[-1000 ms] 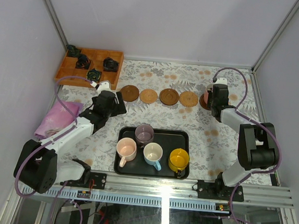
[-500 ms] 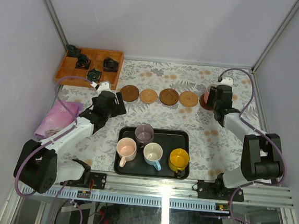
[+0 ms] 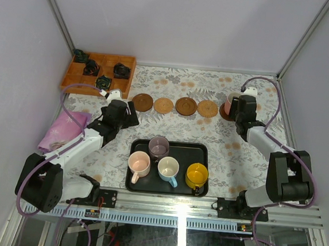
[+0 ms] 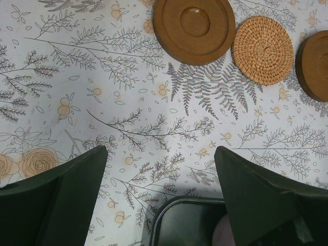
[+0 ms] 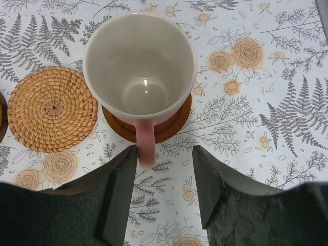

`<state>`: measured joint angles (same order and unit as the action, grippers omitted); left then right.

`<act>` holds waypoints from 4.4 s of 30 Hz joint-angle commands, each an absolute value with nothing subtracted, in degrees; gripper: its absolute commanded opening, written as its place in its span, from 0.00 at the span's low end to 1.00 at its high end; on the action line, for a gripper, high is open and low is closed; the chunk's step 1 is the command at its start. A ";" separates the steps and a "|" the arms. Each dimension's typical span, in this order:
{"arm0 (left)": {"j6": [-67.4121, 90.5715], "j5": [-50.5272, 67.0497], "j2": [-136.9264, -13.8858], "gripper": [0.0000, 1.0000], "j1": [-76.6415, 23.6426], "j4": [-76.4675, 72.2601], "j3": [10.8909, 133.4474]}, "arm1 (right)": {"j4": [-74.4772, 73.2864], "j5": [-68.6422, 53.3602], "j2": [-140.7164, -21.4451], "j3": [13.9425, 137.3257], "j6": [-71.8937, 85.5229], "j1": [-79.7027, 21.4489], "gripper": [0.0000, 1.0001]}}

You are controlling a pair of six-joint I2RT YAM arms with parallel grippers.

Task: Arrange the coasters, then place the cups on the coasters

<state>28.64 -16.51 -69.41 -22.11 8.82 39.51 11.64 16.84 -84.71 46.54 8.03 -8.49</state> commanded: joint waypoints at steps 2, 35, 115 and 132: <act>28.72 -17.30 -68.55 0.86 -22.24 8.44 40.85 | 11.04 16.04 -81.26 46.71 8.18 -8.24 0.54; 30.67 -14.96 -66.90 0.86 -22.28 8.47 39.54 | -42.56 -3.11 -51.47 47.90 29.10 -38.77 0.49; 30.38 -14.54 -68.99 0.86 -22.33 8.61 40.56 | -40.10 14.79 -60.31 46.54 40.18 -60.27 0.92; 30.84 -14.06 -68.60 0.86 -22.32 8.39 40.03 | -37.46 20.21 -71.88 47.20 43.85 -60.87 0.69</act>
